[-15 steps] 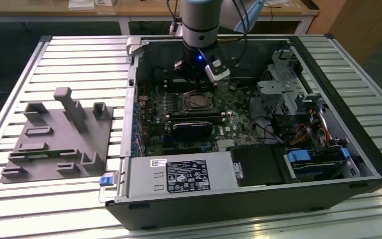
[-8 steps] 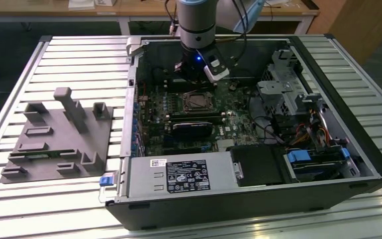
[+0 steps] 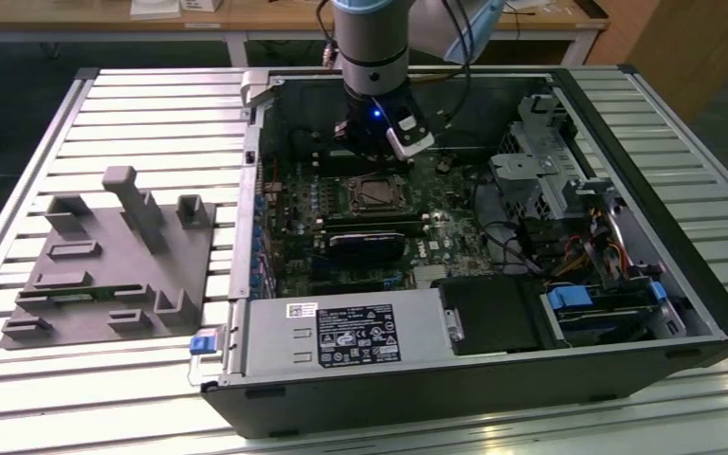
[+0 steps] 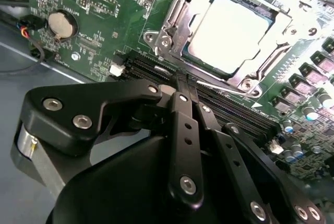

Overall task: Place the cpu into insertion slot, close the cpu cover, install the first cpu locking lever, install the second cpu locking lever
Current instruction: 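Install the first cpu locking lever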

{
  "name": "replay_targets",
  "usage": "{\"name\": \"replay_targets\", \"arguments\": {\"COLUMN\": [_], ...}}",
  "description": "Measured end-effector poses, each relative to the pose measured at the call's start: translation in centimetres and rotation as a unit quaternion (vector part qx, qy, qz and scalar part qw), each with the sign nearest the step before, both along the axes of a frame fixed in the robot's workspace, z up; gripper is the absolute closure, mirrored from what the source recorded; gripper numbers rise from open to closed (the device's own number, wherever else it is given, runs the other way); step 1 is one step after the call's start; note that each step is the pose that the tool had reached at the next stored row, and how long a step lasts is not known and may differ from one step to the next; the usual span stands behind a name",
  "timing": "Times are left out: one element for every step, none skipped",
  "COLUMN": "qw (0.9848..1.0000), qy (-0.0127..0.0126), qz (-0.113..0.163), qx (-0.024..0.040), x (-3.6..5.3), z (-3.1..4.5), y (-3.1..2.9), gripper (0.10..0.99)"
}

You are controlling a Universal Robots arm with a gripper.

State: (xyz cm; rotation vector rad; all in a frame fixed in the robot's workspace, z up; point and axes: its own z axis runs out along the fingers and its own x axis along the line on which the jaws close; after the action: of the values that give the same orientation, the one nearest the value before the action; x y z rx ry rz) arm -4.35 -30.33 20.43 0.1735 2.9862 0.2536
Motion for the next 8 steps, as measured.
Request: {"name": "replay_targets", "arguments": {"qw": [1.0000, 1.0000, 1.0000, 0.9999, 0.9999, 0.9998, 0.9998, 0.9997], "qy": [-0.0001, -0.0002, -0.0004, -0.0004, -0.0005, -0.0006, -0.0006, -0.0006], "qz": [-0.003, -0.006, -0.009, -0.011, -0.014, -0.017, -0.020, -0.024], "qx": [-0.0001, -0.0001, 0.0000, 0.0000, 0.0000, 0.0000, 0.0000, 0.0001], "x": [-0.08, -0.19, -0.26, -0.33, -0.39, -0.43, -0.44, -0.44], "z": [-0.02, -0.04, -0.07, -0.09, -0.11, -0.14, -0.16, -0.19], "y": [-0.01, 0.00, 0.00, 0.02, 0.04, 0.08, 0.11, 0.14], "gripper": [0.980, 0.980, 0.980, 0.980, 0.980, 0.980, 0.980, 0.980]}}
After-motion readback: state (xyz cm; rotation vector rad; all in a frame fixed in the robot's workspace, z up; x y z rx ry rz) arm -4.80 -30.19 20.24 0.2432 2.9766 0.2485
